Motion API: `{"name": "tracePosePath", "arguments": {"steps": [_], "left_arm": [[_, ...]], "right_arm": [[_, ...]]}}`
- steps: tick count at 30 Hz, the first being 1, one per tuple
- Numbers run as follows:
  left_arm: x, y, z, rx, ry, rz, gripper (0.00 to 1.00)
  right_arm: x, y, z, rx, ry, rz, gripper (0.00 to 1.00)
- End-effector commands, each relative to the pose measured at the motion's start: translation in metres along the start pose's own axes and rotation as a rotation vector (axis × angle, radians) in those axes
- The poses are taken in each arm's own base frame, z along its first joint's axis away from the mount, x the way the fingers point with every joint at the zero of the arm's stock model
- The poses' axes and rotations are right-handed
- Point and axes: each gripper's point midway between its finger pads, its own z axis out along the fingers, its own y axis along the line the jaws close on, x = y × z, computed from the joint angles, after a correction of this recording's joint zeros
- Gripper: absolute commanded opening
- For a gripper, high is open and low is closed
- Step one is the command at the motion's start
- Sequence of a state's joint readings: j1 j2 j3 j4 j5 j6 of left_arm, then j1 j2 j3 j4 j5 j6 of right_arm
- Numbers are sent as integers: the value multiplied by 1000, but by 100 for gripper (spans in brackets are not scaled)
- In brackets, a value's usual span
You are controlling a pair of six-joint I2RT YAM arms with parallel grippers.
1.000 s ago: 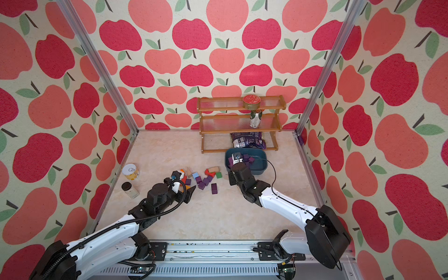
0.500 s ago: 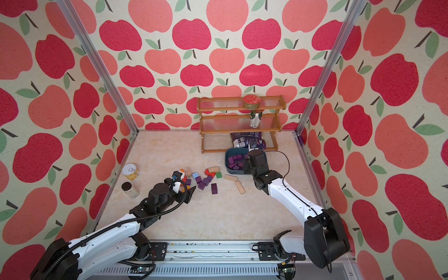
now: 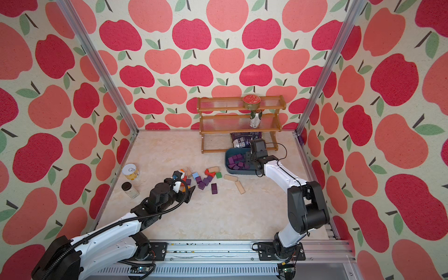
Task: Pick purple bricks into the storage bin
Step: Place the building block in the storage box.
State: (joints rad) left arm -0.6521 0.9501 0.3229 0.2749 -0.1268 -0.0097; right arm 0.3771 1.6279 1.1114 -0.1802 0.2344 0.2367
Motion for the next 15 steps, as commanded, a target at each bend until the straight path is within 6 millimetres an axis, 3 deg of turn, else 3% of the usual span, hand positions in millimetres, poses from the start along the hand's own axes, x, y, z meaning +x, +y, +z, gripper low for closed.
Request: {"name": "tracePosePath", "arguments": {"steps": [1, 9, 15], "left_arm": [[-12, 5, 0, -25, -35, -5, 99], [-6, 2, 9, -14, 8, 7, 99], [-6, 3, 9, -24, 10, 18, 99]], "right_arm": [[-5, -4, 10, 9, 38, 22, 32], [-4, -24, 37, 97, 100, 12, 31], [9, -33, 49, 133, 120, 22, 31]]}}
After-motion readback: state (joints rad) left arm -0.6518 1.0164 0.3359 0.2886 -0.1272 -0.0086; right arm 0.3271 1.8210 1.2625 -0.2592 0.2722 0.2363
